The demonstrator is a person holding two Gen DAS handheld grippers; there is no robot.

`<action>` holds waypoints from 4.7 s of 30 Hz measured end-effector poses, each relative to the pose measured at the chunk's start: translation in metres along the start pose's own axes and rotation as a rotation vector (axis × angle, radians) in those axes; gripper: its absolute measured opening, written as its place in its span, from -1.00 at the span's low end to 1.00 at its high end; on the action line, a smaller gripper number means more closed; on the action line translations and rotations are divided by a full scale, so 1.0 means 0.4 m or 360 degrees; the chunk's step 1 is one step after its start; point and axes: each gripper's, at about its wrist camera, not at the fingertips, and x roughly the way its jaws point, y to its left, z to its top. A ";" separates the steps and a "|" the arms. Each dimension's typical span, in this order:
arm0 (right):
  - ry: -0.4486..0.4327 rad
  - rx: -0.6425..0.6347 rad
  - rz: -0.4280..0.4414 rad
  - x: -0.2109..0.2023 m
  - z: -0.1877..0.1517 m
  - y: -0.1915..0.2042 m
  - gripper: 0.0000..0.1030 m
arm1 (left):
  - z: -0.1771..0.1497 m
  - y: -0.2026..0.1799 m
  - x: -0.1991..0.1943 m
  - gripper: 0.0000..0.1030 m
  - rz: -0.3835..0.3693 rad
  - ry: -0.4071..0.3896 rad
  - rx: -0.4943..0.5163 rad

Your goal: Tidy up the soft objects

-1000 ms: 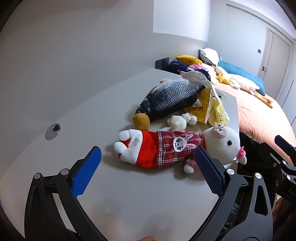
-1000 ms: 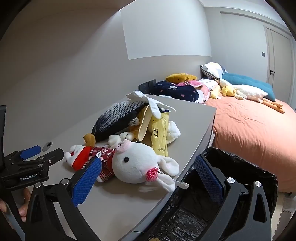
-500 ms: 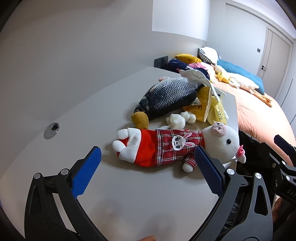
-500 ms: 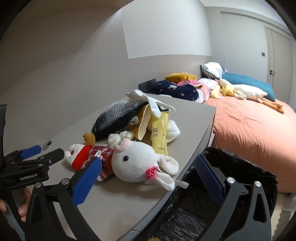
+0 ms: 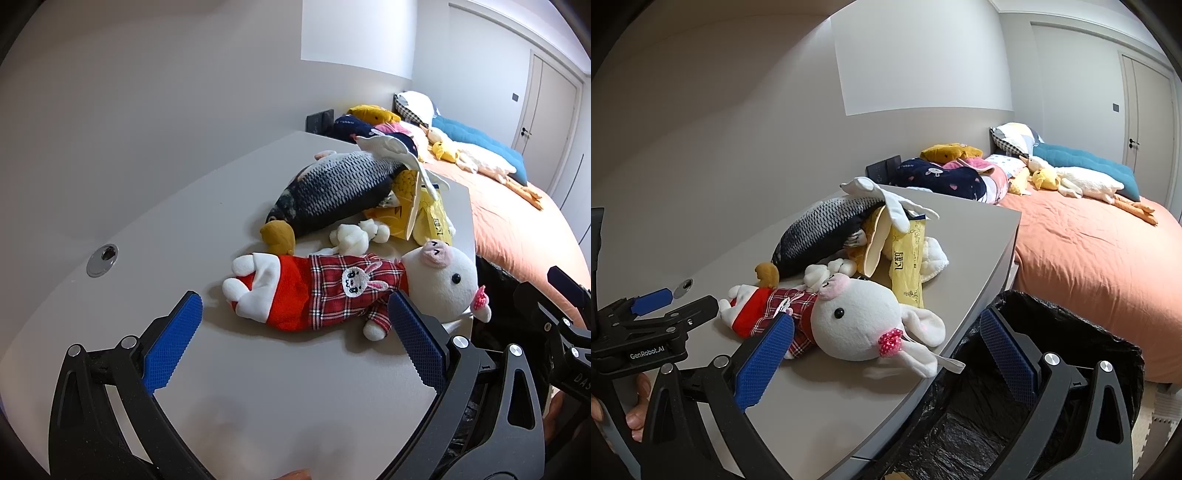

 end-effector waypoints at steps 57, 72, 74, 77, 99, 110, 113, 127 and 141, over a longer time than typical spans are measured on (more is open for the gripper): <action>0.0025 0.0068 -0.0054 0.047 0.006 -0.068 0.95 | 0.016 -0.078 0.148 0.88 -0.0137 0.0149 0.0169; 0.0019 0.0147 -0.0055 0.093 0.012 -0.111 0.95 | -0.001 -0.080 0.288 0.88 -0.0227 0.0338 0.0164; 0.0020 0.0154 -0.0054 0.097 0.011 -0.115 0.95 | -0.011 -0.091 0.295 0.88 -0.0182 0.0342 0.0229; 0.0024 0.0158 -0.0056 0.104 0.011 -0.118 0.95 | -0.012 -0.097 0.295 0.88 -0.0160 0.0348 0.0238; 0.0050 0.0167 -0.0040 0.124 -0.002 -0.127 0.95 | -0.005 -0.055 0.161 -0.73 -0.0286 0.0026 0.0096; 0.0166 0.0156 -0.0003 0.201 0.004 -0.107 0.95 | 0.052 0.048 0.065 -0.73 -0.0281 -0.0094 -0.0030; 0.0171 0.0134 0.0011 0.229 0.014 -0.100 0.95 | 0.065 0.080 0.035 -0.73 -0.0270 -0.0145 -0.0070; 0.0309 0.0025 -0.0016 0.373 0.051 -0.060 0.42 | 0.117 0.146 0.033 -0.73 -0.0245 -0.0206 -0.0184; 0.0321 0.0108 0.0027 0.328 0.039 -0.084 -0.44 | 0.100 0.143 -0.009 -0.73 -0.0248 -0.0245 -0.0184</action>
